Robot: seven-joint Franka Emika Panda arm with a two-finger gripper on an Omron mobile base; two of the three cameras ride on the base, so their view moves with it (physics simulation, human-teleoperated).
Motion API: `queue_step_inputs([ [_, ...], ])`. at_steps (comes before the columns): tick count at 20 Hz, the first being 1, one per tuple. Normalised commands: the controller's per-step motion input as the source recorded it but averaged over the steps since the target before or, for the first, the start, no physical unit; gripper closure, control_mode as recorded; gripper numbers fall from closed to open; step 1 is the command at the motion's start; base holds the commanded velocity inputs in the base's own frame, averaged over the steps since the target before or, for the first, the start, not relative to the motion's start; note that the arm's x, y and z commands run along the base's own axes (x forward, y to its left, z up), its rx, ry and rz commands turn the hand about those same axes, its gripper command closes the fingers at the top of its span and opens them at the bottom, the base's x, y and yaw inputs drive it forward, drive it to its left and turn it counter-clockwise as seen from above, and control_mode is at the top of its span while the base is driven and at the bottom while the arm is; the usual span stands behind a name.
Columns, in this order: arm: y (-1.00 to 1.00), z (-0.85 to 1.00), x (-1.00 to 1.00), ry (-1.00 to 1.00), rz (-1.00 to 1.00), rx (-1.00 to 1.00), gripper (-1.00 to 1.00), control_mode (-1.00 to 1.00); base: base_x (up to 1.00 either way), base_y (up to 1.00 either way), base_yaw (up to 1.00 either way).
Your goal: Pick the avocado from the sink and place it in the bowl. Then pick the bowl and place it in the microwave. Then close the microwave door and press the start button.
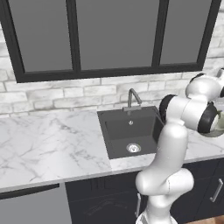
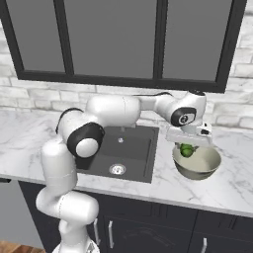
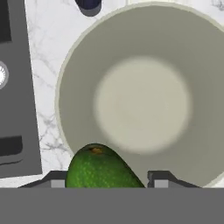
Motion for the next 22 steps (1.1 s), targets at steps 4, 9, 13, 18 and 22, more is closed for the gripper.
queue_step_inputs([
  [4,-0.32,-0.11,0.36,0.0,0.19,-0.01,1.0,-1.0,0.0,0.0,0.0],
  [9,-0.04,-0.51,0.31,0.0,0.19,-0.04,1.0,-1.0,0.0,0.0,0.0],
  [13,-0.01,-0.64,0.13,0.0,0.16,-0.04,1.0,-1.0,0.0,0.0,0.0],
  [18,-0.02,-0.61,0.03,0.0,0.13,-0.01,1.0,-1.0,0.0,0.0,0.0],
  [22,-0.01,-0.41,0.0,0.01,0.09,0.0,-1.0,-1.0,0.0,0.0,0.0],
])
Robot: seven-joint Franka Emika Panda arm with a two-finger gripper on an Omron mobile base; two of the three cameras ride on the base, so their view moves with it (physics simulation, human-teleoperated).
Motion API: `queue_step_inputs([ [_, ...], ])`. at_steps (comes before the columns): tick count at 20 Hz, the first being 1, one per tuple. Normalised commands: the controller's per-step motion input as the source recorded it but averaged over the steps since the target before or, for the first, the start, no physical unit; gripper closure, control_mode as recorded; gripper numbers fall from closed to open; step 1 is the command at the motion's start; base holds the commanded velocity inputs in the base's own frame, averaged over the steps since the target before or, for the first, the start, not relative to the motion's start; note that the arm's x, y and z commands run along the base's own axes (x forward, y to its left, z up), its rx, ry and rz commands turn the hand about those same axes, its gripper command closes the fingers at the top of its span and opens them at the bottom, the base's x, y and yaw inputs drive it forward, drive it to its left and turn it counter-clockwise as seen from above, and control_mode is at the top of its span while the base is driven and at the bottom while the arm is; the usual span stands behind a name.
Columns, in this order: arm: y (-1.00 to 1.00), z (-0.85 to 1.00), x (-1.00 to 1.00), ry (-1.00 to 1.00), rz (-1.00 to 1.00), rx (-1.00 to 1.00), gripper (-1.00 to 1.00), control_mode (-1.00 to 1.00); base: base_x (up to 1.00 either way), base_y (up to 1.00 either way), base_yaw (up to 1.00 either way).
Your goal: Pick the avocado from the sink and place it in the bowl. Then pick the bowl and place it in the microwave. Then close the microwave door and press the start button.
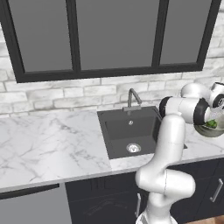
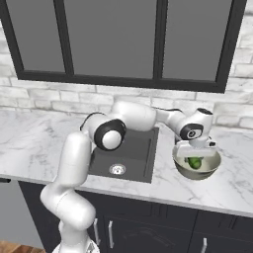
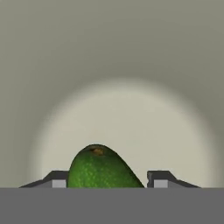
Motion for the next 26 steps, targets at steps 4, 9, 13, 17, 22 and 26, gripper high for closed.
queue_step_inputs([
  [4,0.0,-0.1,0.0,0.0,0.06,0.0,-1.0,-1.0,0.0,0.0,0.0],
  [9,0.0,0.42,0.01,-0.01,0.03,0.0,-1.0,-1.0,0.0,0.0,0.0],
  [13,0.11,0.91,-0.01,-0.01,0.0,-0.01,-1.0,-1.0,0.0,0.0,0.0],
  [17,0.54,0.42,-0.28,0.0,0.0,-0.05,-1.0,-1.0,0.0,0.0,0.0],
  [22,0.98,-0.09,-0.53,0.0,0.0,-0.1,-1.0,-1.0,0.0,0.0,0.0],
  [26,0.52,-0.51,-0.15,0.0,0.0,-0.11,-1.0,-1.0,0.0,0.0,0.0],
])
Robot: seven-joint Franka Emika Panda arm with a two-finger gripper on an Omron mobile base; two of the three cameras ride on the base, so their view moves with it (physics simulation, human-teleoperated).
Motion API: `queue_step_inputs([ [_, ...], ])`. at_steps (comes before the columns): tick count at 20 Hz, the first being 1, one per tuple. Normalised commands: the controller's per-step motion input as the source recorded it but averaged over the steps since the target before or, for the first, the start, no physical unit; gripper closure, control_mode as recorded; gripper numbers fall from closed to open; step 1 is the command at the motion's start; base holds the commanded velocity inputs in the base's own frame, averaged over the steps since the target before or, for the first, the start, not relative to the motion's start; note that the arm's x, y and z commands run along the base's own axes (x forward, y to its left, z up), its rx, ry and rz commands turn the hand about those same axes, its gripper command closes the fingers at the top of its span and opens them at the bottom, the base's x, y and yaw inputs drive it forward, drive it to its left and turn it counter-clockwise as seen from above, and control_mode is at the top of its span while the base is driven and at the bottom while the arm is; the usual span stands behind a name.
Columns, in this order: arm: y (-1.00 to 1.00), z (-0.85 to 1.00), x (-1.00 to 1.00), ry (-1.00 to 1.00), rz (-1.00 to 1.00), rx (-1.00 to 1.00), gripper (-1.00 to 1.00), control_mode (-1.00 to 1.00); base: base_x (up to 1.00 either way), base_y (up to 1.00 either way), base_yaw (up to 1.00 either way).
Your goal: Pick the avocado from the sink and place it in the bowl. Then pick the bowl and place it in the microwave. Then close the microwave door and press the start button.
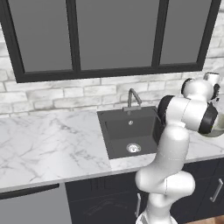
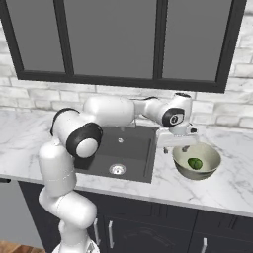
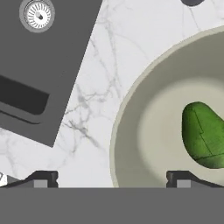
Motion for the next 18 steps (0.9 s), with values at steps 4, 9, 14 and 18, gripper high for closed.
queue_step_inputs([
  [4,0.0,-0.36,0.02,-0.04,0.0,-0.07,-1.0,-1.0,0.0,0.0,0.0],
  [9,-0.28,-0.12,0.23,-0.09,0.0,-0.04,-1.0,-1.0,0.0,0.0,0.0],
  [14,-0.49,0.0,0.26,-0.1,0.0,0.0,-1.0,-1.0,0.0,0.0,0.0],
  [18,-0.42,-0.19,0.11,-0.02,0.0,0.0,-1.0,-1.0,0.0,0.0,0.0],
])
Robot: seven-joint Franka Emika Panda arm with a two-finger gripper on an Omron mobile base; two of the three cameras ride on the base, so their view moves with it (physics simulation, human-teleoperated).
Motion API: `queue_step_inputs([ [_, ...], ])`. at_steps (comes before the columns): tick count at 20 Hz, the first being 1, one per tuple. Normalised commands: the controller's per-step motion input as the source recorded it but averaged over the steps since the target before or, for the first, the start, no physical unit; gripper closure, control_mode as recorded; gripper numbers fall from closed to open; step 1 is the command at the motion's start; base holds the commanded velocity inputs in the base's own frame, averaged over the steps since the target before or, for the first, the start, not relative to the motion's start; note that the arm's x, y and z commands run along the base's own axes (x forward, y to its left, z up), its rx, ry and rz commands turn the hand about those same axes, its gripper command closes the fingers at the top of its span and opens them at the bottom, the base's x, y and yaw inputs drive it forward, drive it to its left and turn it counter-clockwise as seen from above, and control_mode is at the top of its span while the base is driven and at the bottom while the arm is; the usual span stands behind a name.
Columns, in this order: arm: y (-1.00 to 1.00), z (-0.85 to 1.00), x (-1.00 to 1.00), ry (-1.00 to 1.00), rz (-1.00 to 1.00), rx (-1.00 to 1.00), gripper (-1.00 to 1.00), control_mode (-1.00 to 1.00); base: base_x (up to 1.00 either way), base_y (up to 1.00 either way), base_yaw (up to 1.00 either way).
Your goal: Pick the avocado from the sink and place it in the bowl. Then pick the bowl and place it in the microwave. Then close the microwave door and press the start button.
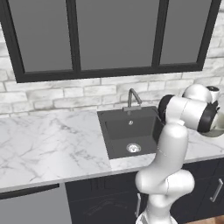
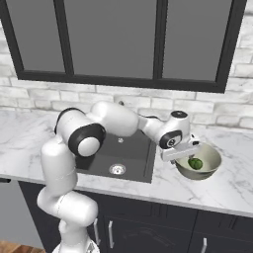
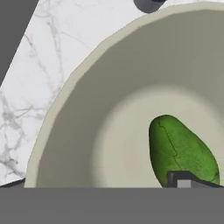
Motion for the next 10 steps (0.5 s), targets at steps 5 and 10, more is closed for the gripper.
queue_step_inputs([
  [5,-0.11,-0.43,0.0,0.0,0.0,0.0,1.0,-1.0,0.0,0.0,0.0],
  [10,0.04,-0.2,-0.05,0.0,0.0,-0.02,1.0,-1.0,0.0,0.0,0.0],
])
